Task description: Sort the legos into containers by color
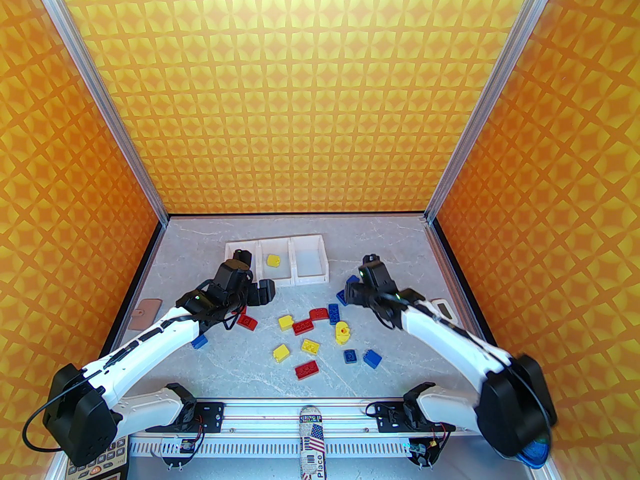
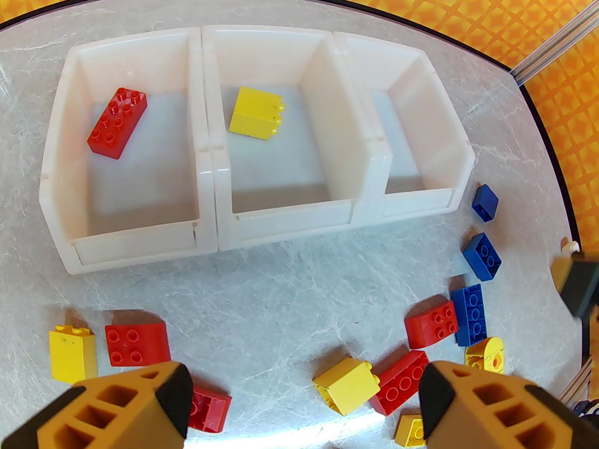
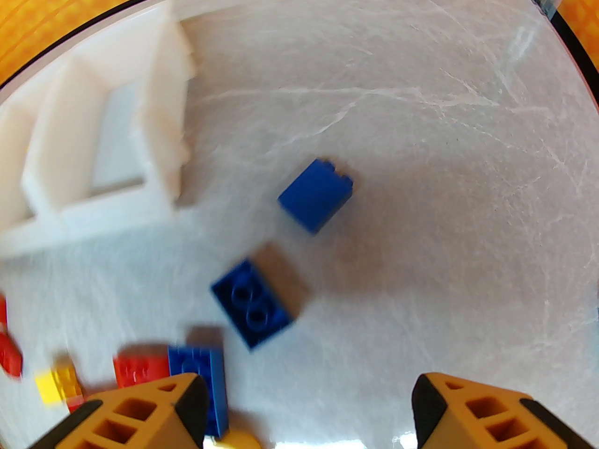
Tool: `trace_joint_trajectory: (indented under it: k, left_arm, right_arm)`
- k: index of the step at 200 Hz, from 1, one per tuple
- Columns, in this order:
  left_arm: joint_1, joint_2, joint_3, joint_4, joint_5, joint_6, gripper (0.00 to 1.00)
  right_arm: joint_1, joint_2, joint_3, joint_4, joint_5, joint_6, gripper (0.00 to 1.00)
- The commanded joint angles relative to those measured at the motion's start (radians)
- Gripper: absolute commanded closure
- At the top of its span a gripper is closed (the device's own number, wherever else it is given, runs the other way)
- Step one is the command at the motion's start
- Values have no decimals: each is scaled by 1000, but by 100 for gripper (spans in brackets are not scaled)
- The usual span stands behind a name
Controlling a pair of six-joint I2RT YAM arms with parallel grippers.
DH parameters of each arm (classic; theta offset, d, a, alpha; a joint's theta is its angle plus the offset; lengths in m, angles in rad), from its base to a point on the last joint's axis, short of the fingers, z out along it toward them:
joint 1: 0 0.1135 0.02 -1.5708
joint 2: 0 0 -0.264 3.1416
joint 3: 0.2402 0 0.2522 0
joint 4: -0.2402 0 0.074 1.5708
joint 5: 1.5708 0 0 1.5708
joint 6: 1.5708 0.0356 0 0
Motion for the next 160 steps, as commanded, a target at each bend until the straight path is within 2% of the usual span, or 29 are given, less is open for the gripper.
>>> trace_joint_trajectory:
  k: [1, 27, 53, 94, 146, 160]
  left_arm:
    - [-26, -14, 16, -11, -18, -6, 17]
    - [-48, -29, 11, -15, -21, -4, 17]
    - [-47, -46, 5, -19, -29, -2, 17]
    - [-77, -84, -15, -23, -34, 1, 17]
    - [-78, -101, -31, -31, -34, 4, 17]
    - [-79, -146, -37, -33, -34, 5, 17]
  right_arm:
    - [-10, 123, 66, 63, 3, 127, 24]
    - [-11, 279, 146, 78, 24, 216, 26]
    - [-11, 372, 191, 89, 57, 304, 26]
    - [-12, 421, 223, 86, 124, 374, 26]
    - [-24, 492, 288, 79, 100, 393, 27]
    - [-25, 507, 304, 64, 109, 394, 27]
